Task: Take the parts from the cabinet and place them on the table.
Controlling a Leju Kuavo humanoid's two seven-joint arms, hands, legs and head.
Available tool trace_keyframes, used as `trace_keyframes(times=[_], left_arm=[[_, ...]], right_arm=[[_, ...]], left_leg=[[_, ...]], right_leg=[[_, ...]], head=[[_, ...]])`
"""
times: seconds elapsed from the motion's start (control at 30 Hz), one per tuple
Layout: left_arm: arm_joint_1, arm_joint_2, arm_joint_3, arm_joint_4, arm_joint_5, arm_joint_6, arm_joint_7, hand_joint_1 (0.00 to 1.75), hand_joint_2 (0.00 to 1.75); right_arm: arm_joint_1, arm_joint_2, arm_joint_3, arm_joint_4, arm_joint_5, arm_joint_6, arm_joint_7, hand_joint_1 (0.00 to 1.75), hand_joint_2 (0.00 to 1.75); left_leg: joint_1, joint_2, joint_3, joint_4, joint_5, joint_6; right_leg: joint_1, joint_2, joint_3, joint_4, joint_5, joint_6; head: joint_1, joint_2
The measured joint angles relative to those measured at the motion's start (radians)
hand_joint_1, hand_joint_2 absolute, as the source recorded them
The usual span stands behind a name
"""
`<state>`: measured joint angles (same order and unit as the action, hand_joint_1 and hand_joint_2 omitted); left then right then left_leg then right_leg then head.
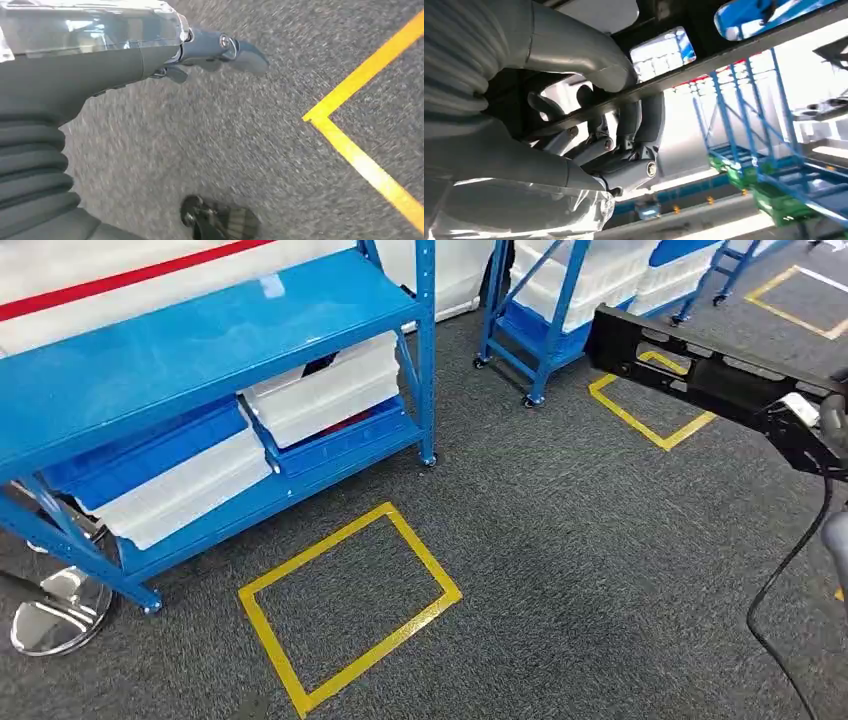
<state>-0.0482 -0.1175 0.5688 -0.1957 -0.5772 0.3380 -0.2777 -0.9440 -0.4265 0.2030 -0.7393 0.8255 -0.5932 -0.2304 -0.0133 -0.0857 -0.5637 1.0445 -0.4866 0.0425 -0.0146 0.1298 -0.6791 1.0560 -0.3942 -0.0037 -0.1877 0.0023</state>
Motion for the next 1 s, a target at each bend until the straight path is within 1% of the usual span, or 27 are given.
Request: trace_keyframes(times=[0.07,0.1,0.13,0.17,0.23,0.27,0.3,0.33,0.37,0.4,0.43,0.47,0.5,0.57,0.6,0.63,0.67,0.7,0.73,0.77,0.8,0.83,0.87,0.9,0.93,0.97,1.0], left_arm=[[-0.002,-0.001,0.0,0.0,-0.01,0.001,-0.002,0.0,1.75],[-0.002,-0.005,0.0,0.0,-0.018,0.001,-0.003,0.0,1.75],[-0.002,-0.004,0.0,0.0,-0.018,0.0,-0.005,0.0,1.75],[-0.001,-0.004,0.0,0.0,-0.018,-0.001,-0.005,0.0,1.75],[0.007,-0.003,0.0,0.0,-0.018,-0.005,-0.005,0.0,1.75],[0.009,-0.003,0.0,0.0,-0.018,-0.005,-0.005,0.0,1.75],[0.009,-0.004,0.0,0.0,-0.018,-0.006,-0.005,0.0,1.75],[0.009,-0.004,0.0,0.0,-0.021,-0.008,-0.006,0.0,1.75],[0.009,-0.004,0.0,0.0,-0.032,-0.01,-0.007,0.0,1.75],[0.008,-0.003,-0.001,0.0,-0.039,-0.01,-0.007,0.0,1.75],[0.005,0.0,-0.002,0.0,-0.047,-0.007,-0.003,0.0,1.75],[0.003,0.002,-0.004,0.0,-0.055,-0.003,-0.001,0.0,1.75],[0.0,0.002,-0.006,0.0,-0.056,0.0,0.001,0.0,1.75],[-0.007,0.001,-0.007,0.0,-0.057,0.005,0.003,0.0,1.75],[-0.01,0.0,-0.007,0.0,-0.056,0.008,0.002,0.0,1.75],[-0.011,0.0,-0.007,0.0,-0.055,0.011,0.003,0.0,1.75],[-0.009,0.0,-0.007,0.0,-0.05,0.014,0.003,0.0,1.75],[-0.006,0.0,-0.006,0.0,-0.048,0.015,0.006,0.0,1.75],[-0.004,0.0,-0.006,0.0,-0.048,0.013,0.01,0.0,1.75],[-0.001,0.0,-0.006,0.0,-0.049,0.01,0.017,0.0,1.75],[0.003,0.001,-0.006,0.0,-0.049,0.007,0.024,0.0,1.75],[0.006,0.001,-0.006,0.0,-0.05,0.006,0.028,0.0,1.75],[0.008,0.001,-0.005,0.0,-0.05,0.004,0.036,0.0,1.75],[0.009,0.001,-0.005,0.0,-0.051,0.002,0.041,0.0,1.75],[0.009,0.003,-0.005,0.0,-0.051,-0.003,0.051,0.0,1.75],[0.01,0.005,-0.006,0.0,-0.053,-0.007,0.06,0.0,1.75],[0.012,0.005,-0.006,0.0,-0.059,-0.013,0.069,0.0,1.75]], right_arm=[[0.031,-0.005,0.002,-0.005,-0.003,-0.002,0.006,1.75,1.75],[0.052,-0.016,0.001,-0.016,-0.005,-0.002,0.006,1.75,1.75],[0.062,-0.023,0.001,-0.024,-0.009,-0.003,0.005,1.75,1.75],[0.069,-0.025,0.001,-0.031,-0.013,-0.002,0.007,1.75,1.75],[0.104,-0.032,-0.005,-0.054,-0.022,0.003,0.009,1.75,1.75],[0.125,-0.037,-0.01,-0.064,-0.024,0.008,0.009,1.75,1.75],[0.141,-0.045,-0.013,-0.074,-0.024,0.012,0.01,1.75,1.75],[0.15,-0.051,-0.015,-0.08,-0.024,0.016,0.011,1.75,1.75],[0.159,-0.059,-0.016,-0.089,-0.024,0.02,0.012,1.75,1.75],[0.165,-0.066,-0.019,-0.1,-0.025,0.023,0.012,1.75,1.75],[0.173,-0.069,-0.024,-0.11,-0.026,0.026,0.012,1.75,1.75],[0.178,-0.076,-0.028,-0.119,-0.026,0.029,0.012,1.75,1.75],[0.184,-0.077,-0.029,-0.123,-0.026,0.033,0.012,1.75,1.75],[0.19,-0.095,-0.034,-0.125,-0.025,0.042,0.005,1.75,1.75],[0.188,-0.101,-0.034,-0.125,-0.025,0.048,0.003,1.75,1.75],[0.182,-0.108,-0.034,-0.126,-0.024,0.052,-0.006,1.75,1.75],[0.168,-0.108,-0.032,-0.123,-0.024,0.053,-0.013,1.75,1.75],[0.156,-0.104,-0.028,-0.119,-0.022,0.053,-0.021,1.75,1.75],[0.146,-0.101,-0.026,-0.114,-0.018,0.051,-0.024,1.75,1.75],[0.136,-0.096,-0.018,-0.104,-0.01,0.046,-0.024,1.75,1.75],[0.129,-0.092,-0.01,-0.092,-0.004,0.043,-0.025,1.75,1.75],[0.121,-0.089,-0.005,-0.085,-0.001,0.042,-0.026,1.75,1.75],[0.11,-0.085,0.0,-0.077,0.0,0.041,-0.026,1.75,1.75],[0.1,-0.081,0.006,-0.068,0.0,0.04,-0.027,1.75,1.75],[0.095,-0.079,0.01,-0.063,-0.001,0.034,-0.029,1.75,1.75],[0.092,-0.077,0.014,-0.06,-0.003,0.023,-0.028,1.75,1.75],[0.094,-0.071,0.018,-0.056,-0.003,0.01,-0.027,1.75,1.75]], left_leg=[[-0.002,0.024,0.01,-0.019,0.01,0.003],[0.013,0.041,0.018,-0.048,0.027,0.0],[0.009,0.052,0.023,-0.061,0.035,0.003],[0.007,0.065,0.022,-0.066,0.039,0.008],[0.005,0.099,0.02,-0.065,0.038,0.005],[0.006,0.114,0.02,-0.064,0.036,0.003],[0.007,0.128,0.019,-0.062,0.034,0.0],[0.008,0.142,0.017,-0.057,0.031,-0.004],[0.011,0.156,0.016,-0.05,0.025,-0.01],[0.012,0.167,0.015,-0.041,0.018,-0.016],[0.007,0.179,0.014,-0.039,0.012,-0.024],[0.004,0.19,0.014,-0.026,0.002,-0.033],[0.004,0.194,0.021,-0.029,0.002,-0.038],[0.005,0.219,0.025,-0.031,-0.001,-0.049],[0.009,0.222,0.025,-0.027,-0.01,-0.057],[0.015,0.169,0.016,-0.003,-0.033,-0.061],[0.017,0.129,-0.01,0.059,-0.074,-0.059],[0.017,0.107,-0.05,0.146,-0.117,-0.058],[0.015,0.098,-0.088,0.224,-0.146,-0.055],[0.014,0.095,-0.12,0.284,-0.16,-0.051],[0.013,0.094,-0.13,0.294,-0.148,-0.045],[0.01,0.092,-0.118,0.259,-0.115,-0.037],[0.005,0.087,-0.089,0.189,-0.07,-0.028],[-0.001,0.068,-0.048,0.095,-0.019,-0.017],[-0.006,0.007,-0.014,0.008,0.016,-0.005],[0.0,-0.008,-0.004,-0.013,0.007,-0.001],[-0.004,0.003,0.002,-0.017,0.009,-0.007]], right_leg=[[-0.005,0.032,0.0,-0.015,0.012,0.018],[-0.005,0.018,-0.001,-0.012,0.011,0.017],[0.005,-0.042,-0.013,0.006,-0.01,0.019],[0.004,-0.082,-0.04,0.058,-0.049,0.024],[-0.006,-0.115,-0.102,0.202,-0.115,0.036],[-0.013,-0.121,-0.119,0.243,-0.123,0.042],[-0.02,-0.125,-0.113,0.236,-0.109,0.048],[-0.026,-0.13,-0.085,0.188,-0.08,0.053],[-0.031,-0.143,-0.03,0.097,-0.039,0.059],[-0.032,-0.174,0.021,0.013,-0.01,0.066],[-0.023,-0.205,0.029,-0.002,-0.034,0.055],[-0.018,-0.197,0.03,-0.019,-0.022,0.042],[-0.014,-0.182,0.028,-0.012,-0.025,0.032],[-0.01,-0.161,0.023,-0.008,-0.025,0.019],[-0.017,-0.15,0.026,-0.013,-0.022,0.009],[-0.015,-0.143,0.025,-0.015,-0.02,0.004],[-0.013,-0.132,0.023,-0.015,-0.018,-0.005],[-0.011,-0.119,0.021,-0.014,-0.017,-0.009],[-0.007,-0.104,0.019,-0.014,-0.015,-0.011],[-0.002,-0.089,0.017,-0.014,-0.014,-0.013],[0.003,-0.074,0.017,-0.014,-0.013,-0.015],[0.007,-0.059,0.016,-0.014,-0.012,-0.017],[0.009,-0.046,0.016,-0.014,-0.011,-0.017],[0.009,-0.031,0.017,-0.013,-0.009,-0.016],[0.005,-0.022,0.016,-0.014,-0.007,-0.015],[0.009,-0.01,0.013,-0.014,-0.004,-0.01],[0.003,0.003,0.011,-0.017,0.001,-0.003]], head=[[-0.001,0.0],[-0.001,0.0],[0.0,0.0],[-0.001,0.0],[0.0,0.0],[-0.001,0.0],[0.0,0.0],[0.0,0.0],[0.0,0.0],[0.0,0.0],[-0.001,0.0],[0.0,0.0],[-0.001,0.0],[-0.001,0.0],[-0.001,0.0],[-0.001,0.0],[-0.002,0.0],[-0.002,0.0],[-0.002,0.0],[-0.002,0.0],[-0.002,0.0],[-0.002,0.0],[-0.002,0.0],[-0.002,0.0],[-0.002,0.0],[-0.002,0.0],[-0.002,0.0]])
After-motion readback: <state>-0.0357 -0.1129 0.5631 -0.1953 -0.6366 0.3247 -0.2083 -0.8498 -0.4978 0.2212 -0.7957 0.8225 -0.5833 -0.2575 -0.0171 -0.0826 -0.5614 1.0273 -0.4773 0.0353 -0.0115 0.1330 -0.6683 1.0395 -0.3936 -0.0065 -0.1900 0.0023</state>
